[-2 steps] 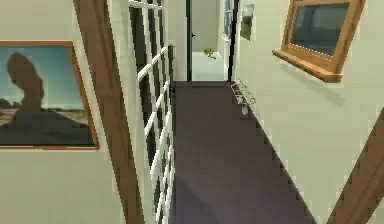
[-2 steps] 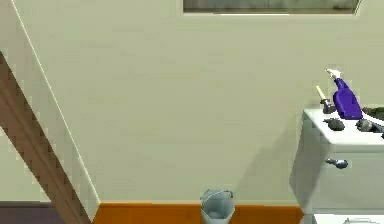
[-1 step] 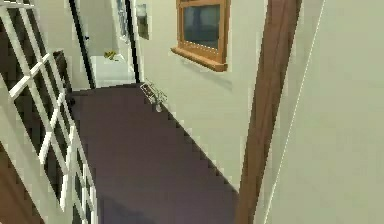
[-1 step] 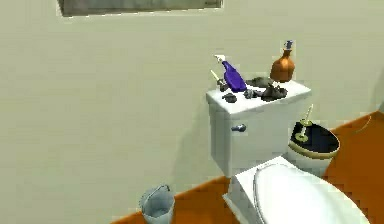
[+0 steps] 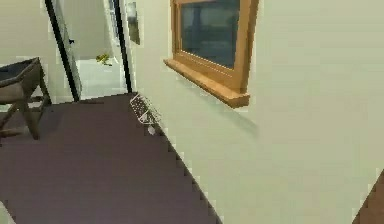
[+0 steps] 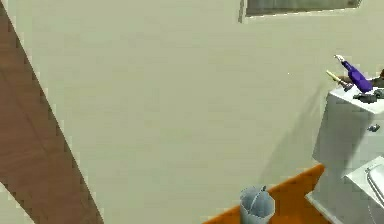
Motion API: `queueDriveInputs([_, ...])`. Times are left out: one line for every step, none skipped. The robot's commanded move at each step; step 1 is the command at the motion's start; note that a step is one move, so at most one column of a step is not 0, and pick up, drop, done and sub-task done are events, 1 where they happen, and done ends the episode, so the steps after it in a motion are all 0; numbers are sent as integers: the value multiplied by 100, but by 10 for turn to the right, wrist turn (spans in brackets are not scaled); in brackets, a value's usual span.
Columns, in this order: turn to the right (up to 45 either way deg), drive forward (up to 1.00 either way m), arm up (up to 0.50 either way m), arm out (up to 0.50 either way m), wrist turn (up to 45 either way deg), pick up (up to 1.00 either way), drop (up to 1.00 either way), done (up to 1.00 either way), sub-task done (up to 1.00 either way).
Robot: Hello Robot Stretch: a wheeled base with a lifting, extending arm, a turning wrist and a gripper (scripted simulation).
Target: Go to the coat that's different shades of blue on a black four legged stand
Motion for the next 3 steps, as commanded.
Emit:
queueDriveInputs([-240,0,0,0,0,0,0,0,0])
queueDriveInputs([0,100,0,0,0,0,0,0,0])
queueDriveInputs([0,100,0,0,0,0,0,0,0])
